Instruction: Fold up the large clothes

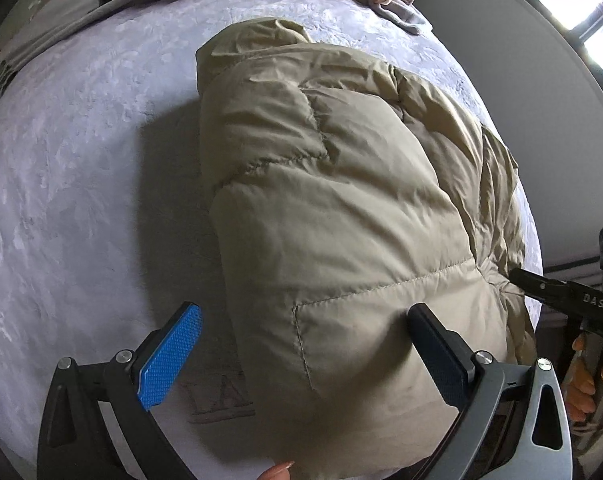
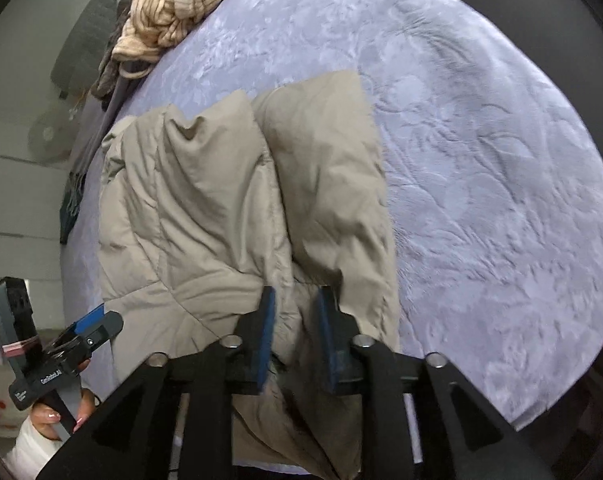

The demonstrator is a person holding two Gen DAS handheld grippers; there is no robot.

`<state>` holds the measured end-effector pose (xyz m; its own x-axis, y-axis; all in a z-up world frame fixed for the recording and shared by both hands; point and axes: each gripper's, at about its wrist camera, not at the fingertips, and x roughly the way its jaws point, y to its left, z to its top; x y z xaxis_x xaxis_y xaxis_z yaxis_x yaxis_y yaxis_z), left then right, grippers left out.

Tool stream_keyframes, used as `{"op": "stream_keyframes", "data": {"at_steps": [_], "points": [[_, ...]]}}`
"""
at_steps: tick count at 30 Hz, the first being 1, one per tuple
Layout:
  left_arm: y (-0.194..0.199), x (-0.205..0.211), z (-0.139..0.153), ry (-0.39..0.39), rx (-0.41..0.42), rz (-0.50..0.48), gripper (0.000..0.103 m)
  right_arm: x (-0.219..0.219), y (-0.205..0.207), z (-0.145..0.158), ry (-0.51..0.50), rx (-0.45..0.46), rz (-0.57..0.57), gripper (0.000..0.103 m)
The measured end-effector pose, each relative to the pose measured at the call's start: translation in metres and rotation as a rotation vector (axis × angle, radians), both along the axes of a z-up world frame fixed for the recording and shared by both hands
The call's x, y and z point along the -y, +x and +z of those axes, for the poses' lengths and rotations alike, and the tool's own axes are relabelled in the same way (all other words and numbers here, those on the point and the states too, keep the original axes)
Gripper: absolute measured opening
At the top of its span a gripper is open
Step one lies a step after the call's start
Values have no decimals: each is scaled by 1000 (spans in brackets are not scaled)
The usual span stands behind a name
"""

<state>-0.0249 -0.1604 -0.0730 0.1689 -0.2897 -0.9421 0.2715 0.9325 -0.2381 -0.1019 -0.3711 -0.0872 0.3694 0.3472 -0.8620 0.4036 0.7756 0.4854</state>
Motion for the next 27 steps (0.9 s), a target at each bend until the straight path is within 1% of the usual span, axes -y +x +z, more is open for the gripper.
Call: {"op": "stream_keyframes", "data": {"at_steps": [2,5,7,8,10,11,14,15,16,19,21,22,27], "points": [[1,-3,1,-5,0,-9,103,0,-8,4,-10,7,-31,37],[1,-10,1,-16,-6,-20,103,-1,-20,10,-33,15,-83,47],[1,-14,1,-20,-7,-26,103,-2,-23,13,-49,14,-107,55],[1,-16,2,-25,-7,-29,103,-3,-26,14,-59,13,-119,57],[3,-18,2,-30,-6,-32,103,-5,-31,18,-79,14,-139,67],[3,-19,2,-32,-3,-33,103,-5,-33,19,-90,13,-146,70],[4,-19,3,-25,12,-52,103,-8,-38,21,-99,18,-157,72],[4,-19,2,-21,14,-55,103,-9,-39,21,-99,19,-157,79],[5,-19,2,-22,12,-57,103,-9,-39,21,-100,21,-156,83],[8,-19,1,-32,0,-54,103,-8,-37,23,-97,30,-146,83],[13,-20,0,-36,-6,-47,103,-5,-33,25,-80,51,-134,83],[15,-21,1,-39,-10,-37,103,-3,-29,24,-66,61,-117,83],[28,-26,1,-77,-30,18,103,9,0,17,-26,51,-24,83]]}}
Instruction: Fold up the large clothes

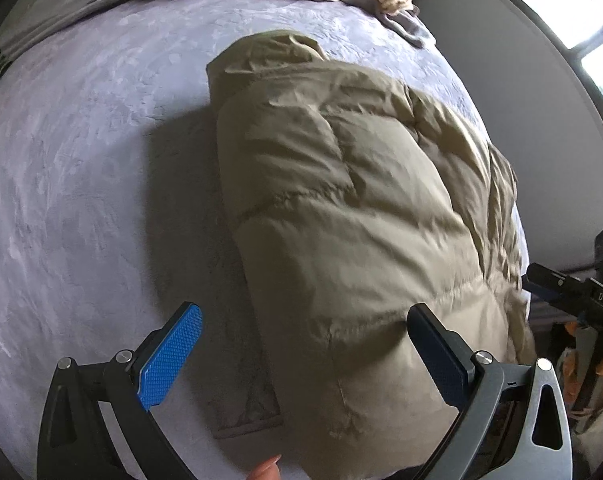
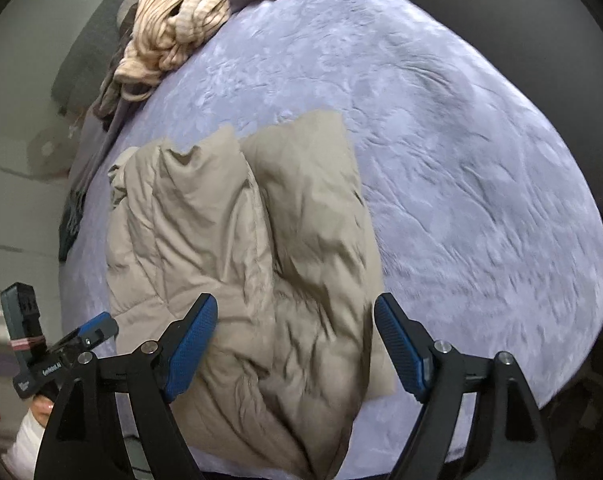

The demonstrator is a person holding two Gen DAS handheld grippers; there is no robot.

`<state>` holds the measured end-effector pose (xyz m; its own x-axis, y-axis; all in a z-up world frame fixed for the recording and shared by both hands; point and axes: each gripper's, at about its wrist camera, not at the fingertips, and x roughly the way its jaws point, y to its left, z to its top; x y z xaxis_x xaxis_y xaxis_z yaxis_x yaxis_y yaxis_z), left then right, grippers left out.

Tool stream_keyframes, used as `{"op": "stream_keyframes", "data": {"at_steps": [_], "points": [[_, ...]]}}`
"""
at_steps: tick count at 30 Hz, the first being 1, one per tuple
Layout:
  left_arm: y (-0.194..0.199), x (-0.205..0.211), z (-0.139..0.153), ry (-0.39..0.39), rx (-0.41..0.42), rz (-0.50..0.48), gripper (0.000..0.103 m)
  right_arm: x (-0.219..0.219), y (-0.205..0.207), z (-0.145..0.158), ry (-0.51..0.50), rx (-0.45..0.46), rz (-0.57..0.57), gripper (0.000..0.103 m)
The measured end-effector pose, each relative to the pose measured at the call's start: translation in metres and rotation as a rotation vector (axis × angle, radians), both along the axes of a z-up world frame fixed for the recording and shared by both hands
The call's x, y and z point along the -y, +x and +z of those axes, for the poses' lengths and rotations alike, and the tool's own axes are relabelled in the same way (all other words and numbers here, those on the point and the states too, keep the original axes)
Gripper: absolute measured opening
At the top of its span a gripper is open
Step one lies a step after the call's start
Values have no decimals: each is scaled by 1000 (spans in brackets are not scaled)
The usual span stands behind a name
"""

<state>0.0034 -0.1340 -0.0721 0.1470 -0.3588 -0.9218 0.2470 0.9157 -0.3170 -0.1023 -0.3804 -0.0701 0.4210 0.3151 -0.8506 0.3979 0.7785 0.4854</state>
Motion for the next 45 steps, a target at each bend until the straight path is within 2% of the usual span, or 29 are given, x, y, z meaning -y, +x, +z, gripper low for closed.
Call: {"op": "stream_keyframes", "data": {"at_steps": [2,3,6,7,10,13,16,20,23,27,29,30,32,34,37,41,45], "points": [[6,-1,-4,-31,-22,16,103,3,11,-1,32,7,46,87],[11,-2,-8,-60,-43,18,103,4,17,-2,65,10,74,102],[22,0,-21,-125,-87,12,103,1,31,-3,148,24,150,103],[26,0,-28,-158,-106,8,103,-1,37,-5,141,12,185,103],[37,0,-47,-246,-161,9,103,-3,53,-19,33,-62,253,103],[49,-8,-69,-329,-217,41,103,9,65,-45,56,-115,275,103],[57,-12,-88,-412,-268,55,103,22,77,-72,209,-128,280,103],[60,-8,-112,-521,-363,80,103,28,95,-92,415,-70,303,103],[61,4,-115,-511,-368,77,103,26,113,-103,472,-55,312,103],[62,12,-113,-473,-358,88,103,13,128,-114,477,-67,321,103],[60,17,-103,-433,-301,73,101,15,130,-115,491,-75,303,103],[59,18,-98,-426,-285,68,97,16,130,-115,496,-80,291,102],[58,18,-88,-422,-259,70,89,18,131,-112,509,-92,260,92],[59,17,-80,-431,-244,64,83,21,134,-107,544,-81,242,68],[65,14,-65,-452,-214,31,80,16,139,-87,549,-40,236,50],[85,-2,-43,-482,-162,-1,80,1,150,-60,514,15,238,46],[129,-30,-24,-484,-107,-1,80,-21,180,-31,501,86,222,46]]}}
